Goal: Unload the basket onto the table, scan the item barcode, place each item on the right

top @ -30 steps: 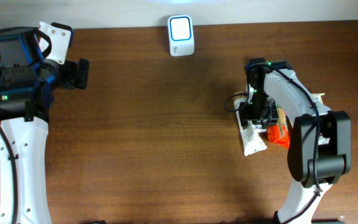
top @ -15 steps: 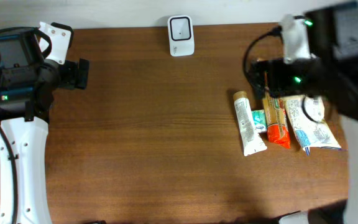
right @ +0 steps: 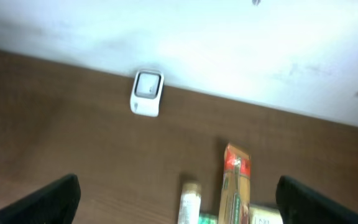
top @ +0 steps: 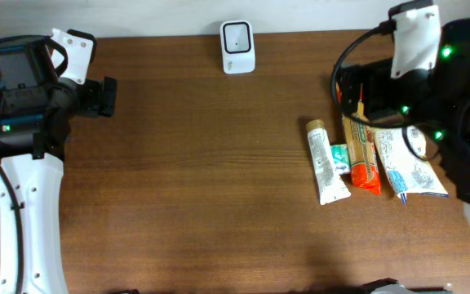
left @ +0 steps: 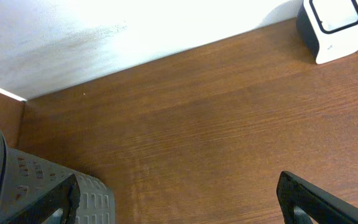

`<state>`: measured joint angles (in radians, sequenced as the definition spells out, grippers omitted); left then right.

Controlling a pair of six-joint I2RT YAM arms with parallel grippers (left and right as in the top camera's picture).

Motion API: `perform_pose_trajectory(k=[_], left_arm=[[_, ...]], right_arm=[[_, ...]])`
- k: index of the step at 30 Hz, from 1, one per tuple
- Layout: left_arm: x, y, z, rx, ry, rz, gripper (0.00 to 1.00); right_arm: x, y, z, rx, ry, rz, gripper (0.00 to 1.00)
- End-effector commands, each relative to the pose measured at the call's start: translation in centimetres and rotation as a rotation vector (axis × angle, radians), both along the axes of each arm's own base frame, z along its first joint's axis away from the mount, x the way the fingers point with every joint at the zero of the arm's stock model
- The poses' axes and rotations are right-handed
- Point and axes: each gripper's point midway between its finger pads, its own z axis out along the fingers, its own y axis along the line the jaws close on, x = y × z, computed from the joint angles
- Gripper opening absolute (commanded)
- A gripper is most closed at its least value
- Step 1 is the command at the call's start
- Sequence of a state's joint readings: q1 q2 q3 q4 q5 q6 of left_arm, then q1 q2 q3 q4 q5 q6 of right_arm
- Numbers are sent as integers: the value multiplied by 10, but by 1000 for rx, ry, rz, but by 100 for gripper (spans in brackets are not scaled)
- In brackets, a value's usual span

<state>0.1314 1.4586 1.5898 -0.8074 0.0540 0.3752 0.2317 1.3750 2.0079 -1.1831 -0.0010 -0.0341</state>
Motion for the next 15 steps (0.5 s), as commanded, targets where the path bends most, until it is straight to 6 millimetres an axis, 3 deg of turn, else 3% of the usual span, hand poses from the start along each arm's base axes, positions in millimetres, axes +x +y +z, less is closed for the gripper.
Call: perform_pose_trajectory(k=[1,4,10,15], left_arm=[[-2,-1,9,3,-22,-10,99],[-2,-1,9,3,-22,-10,99],[-2,-1,9,4,-22,-11,99],[-2,-1,9,3,-22,-10,99]], right_arm=[[4,-1,-26,14,-86,16,99],[-3,-2,-76,66,-262,35,99],[-66,-15,-177,123,-594,33,99],[-85,-19,-228,127,-615,33,99]])
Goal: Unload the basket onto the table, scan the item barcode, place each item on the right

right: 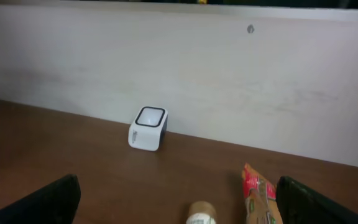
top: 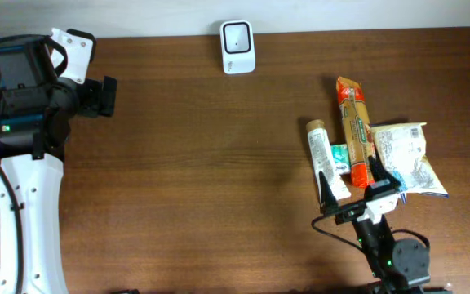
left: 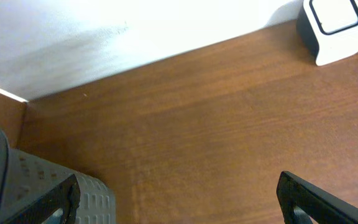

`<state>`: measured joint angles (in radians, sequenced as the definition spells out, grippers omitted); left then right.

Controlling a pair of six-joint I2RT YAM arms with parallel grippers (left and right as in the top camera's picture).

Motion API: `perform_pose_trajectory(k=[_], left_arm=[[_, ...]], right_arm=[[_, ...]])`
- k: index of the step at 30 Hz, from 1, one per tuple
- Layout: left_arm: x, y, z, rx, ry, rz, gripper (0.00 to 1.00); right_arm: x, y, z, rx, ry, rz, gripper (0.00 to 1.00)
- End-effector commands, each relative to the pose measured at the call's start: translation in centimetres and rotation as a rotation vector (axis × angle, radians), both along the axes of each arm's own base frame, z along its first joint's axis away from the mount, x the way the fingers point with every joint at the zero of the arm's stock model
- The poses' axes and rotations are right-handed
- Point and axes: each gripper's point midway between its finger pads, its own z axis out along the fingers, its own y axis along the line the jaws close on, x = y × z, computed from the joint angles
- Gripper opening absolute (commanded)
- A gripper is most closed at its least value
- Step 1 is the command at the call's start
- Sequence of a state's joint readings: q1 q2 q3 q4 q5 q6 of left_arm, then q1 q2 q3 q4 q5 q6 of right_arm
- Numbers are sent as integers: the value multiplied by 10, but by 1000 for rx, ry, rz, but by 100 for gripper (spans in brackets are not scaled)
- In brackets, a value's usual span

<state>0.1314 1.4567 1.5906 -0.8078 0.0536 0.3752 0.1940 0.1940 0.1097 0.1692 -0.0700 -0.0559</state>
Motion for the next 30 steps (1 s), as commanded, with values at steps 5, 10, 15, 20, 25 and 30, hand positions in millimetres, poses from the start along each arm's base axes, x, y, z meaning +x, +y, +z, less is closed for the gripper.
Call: perform_pose_trajectory(k=[5,10,15,20,25,30], left_arm=[[-1,-1,8,3,-20,-11,99],[-1,-1,8,3,-20,-11,99],[-1,-1,8,3,-20,-11,99],[-1,-1,8,3,-20,-11,99],[-4,-1,12,4,-31,-11,99],[-74,-9,-20,64,-21,-5,99]], right_arm=[[-6,-3,-54,-20,102,-7,99],[-8,-6,-67,-29,155,-22,99],[-8,-6,-67,-29,156,-22,99],[-8,-6,-67,-29,156,-22,99],[-8,-6,-67,-29,155,-22,99],[-8,-6,-67,-29,156,-22,99]])
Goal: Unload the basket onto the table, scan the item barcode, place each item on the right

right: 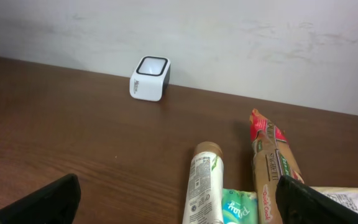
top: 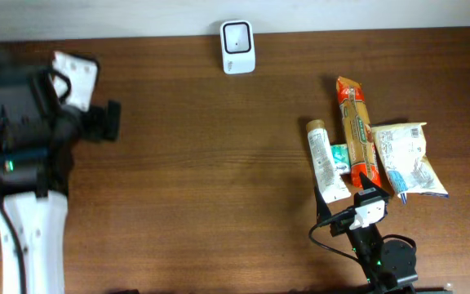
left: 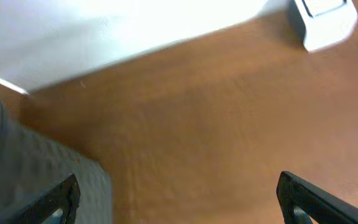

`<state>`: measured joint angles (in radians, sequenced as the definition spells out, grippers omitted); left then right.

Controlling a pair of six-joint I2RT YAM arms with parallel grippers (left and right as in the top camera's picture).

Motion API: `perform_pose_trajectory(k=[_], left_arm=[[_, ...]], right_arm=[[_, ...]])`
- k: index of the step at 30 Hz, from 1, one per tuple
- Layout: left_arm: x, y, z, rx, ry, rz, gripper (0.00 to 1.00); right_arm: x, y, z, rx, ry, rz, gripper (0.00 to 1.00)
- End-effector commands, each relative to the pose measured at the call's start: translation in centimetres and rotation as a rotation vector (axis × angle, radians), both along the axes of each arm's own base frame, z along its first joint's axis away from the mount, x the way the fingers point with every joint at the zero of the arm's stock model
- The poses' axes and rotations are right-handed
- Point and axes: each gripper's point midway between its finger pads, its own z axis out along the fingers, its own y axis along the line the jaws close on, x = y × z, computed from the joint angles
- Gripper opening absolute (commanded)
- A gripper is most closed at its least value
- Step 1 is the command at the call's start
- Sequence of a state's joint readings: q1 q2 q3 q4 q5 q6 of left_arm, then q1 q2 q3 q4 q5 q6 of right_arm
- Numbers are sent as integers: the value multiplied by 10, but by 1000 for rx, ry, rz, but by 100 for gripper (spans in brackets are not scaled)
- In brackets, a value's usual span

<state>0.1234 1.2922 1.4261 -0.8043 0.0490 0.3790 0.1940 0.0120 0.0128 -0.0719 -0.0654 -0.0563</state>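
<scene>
The white barcode scanner (top: pixel 237 36) stands at the table's far edge, also visible as the scanner (right: pixel 150 78) and, blurred, the scanner (left: pixel 322 22). The items lie in a group at the right: a white tube (top: pixel 326 170), an orange spaghetti pack (top: pixel 359 135), a small green packet (top: pixel 339 155) and a white packet (top: pixel 406 159). My right gripper (top: pixel 348 200) is open at the near end of the group, pointing along the tube (right: pixel 205 183) and the spaghetti pack (right: pixel 272 165). My left gripper (top: pixel 113 121) is open at the far left, holding nothing.
A grey ribbed bin (left: pixel 36 180) sits beside the table's left edge under the left arm. A pale wall (right: pixel 229 37) runs behind the scanner. Bare brown tabletop (top: pixel 202 163) lies between the two arms.
The left arm has shifted a little toward the near side, and its view is blurred. The right gripper now sits lower and nearer the items, with the tube and spaghetti pack larger in its view.
At first the right arm reached over the items from the far right, hiding part of them. Then it stood at the table's near edge, open, facing the wall and scanner. Now it is low behind the tube. The left gripper stayed open at the far left.
</scene>
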Motion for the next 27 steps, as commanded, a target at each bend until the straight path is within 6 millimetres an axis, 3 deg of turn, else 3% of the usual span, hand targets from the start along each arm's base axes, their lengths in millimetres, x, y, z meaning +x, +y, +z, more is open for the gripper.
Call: perform_pose_trajectory(k=[1,3,6,8,12,16,27], left_arm=[[-49,-10,-29,37,-33,-29,99],[-67,-26,-57,1,-227,-66,99],[-88,-38,-72,6,-566,-95,99],[-103,-43,-88,13,-677,-107,99],[-115,-42,-122,17,-691,-101,99],[-123,-41,-153,12,-575,-92,99],[-127,-42,-150,20,-592,-89,99]], right_arm=[[1,-3,-3,0,2,-18,99],[1,-3,-3,0,2,-18,99],[1,-3,-3,0,2,-18,99],[1,-3,-3,0,2,-18,99],[1,-3,-3,0,2,-18,99],[1,-3,-3,0,2,-18,99],[1,-3,-2,0,2,-18,99]])
